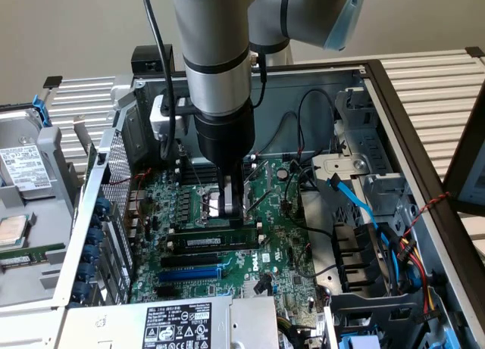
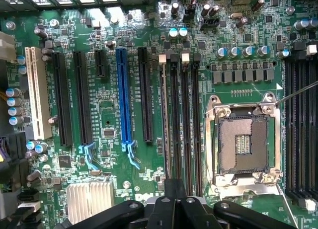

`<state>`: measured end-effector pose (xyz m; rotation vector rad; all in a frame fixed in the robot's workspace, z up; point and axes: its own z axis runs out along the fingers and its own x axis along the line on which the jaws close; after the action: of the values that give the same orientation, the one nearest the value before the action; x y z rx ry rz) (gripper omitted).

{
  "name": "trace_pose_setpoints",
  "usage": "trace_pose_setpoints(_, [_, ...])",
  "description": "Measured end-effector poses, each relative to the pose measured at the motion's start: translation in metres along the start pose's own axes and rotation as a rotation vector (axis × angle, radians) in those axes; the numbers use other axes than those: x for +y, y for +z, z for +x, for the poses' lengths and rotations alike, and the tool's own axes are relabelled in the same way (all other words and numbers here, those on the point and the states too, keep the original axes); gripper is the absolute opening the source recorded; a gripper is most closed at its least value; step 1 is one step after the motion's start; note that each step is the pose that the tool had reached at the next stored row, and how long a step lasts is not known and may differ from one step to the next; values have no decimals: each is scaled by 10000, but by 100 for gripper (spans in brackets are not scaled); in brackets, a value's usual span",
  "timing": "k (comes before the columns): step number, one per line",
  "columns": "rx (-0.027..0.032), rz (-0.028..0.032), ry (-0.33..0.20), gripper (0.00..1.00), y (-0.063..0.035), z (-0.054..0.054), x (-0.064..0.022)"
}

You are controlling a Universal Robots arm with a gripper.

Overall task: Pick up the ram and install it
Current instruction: 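Press down the ram until it locks into place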

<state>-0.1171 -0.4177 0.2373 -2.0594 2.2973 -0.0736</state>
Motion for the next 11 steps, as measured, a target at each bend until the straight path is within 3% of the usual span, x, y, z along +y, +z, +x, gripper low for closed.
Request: trace_pose_setpoints(11, [2, 0, -7, 10, 78, 1, 2])
